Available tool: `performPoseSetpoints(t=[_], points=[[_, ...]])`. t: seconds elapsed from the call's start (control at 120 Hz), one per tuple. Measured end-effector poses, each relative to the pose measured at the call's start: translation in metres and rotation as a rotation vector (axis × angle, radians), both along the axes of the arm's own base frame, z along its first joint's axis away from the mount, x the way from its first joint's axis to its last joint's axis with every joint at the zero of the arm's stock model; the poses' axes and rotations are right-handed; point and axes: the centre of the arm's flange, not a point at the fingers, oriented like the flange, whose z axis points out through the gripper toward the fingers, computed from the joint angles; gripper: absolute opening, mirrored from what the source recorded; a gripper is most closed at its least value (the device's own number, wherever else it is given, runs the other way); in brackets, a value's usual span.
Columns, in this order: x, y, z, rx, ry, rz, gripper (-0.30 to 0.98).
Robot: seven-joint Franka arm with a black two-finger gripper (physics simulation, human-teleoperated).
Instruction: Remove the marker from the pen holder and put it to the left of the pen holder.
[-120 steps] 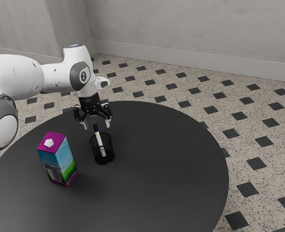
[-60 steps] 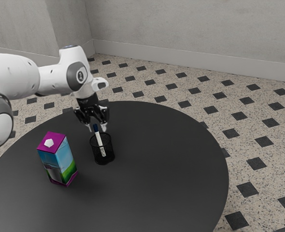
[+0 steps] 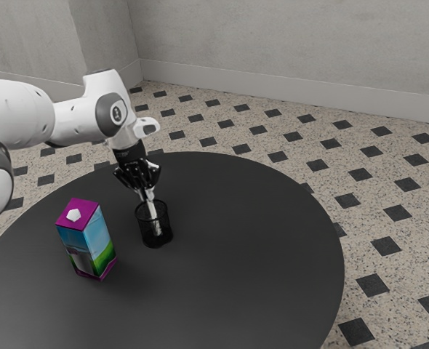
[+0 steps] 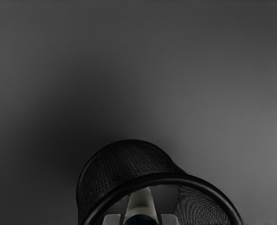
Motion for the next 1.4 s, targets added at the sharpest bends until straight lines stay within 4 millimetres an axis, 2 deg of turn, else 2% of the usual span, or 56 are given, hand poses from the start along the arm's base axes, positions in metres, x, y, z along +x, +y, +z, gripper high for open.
performPoseSetpoints(t=[0.083,0.25,0.417,0.517,0.733,0.883,1.0,1.1,1.192,1.308,1.4], points=[[-0.001,0.000,0.006,-0.002,-0.009,-0.004,-0.03],[-0.018,0.011,0.049,-0.019,-0.055,0.005,-0.05],[-0.043,0.059,0.107,0.006,-0.107,0.059,-0.06],[-0.056,0.092,0.120,0.020,-0.109,0.111,-0.07],[-0.057,0.115,0.096,0.049,-0.049,0.151,-0.07],[-0.038,0.110,0.062,0.076,0.006,0.146,-0.07],[-0.008,0.105,0.051,0.102,0.055,0.116,-0.08],[0.005,0.118,0.026,0.084,0.133,0.111,-0.08],[0.011,0.132,0.016,0.077,0.187,0.113,-0.07],[0.004,0.155,0.006,0.045,0.242,0.136,-0.07],[0.002,0.164,-0.002,0.040,0.277,0.143,-0.07]])
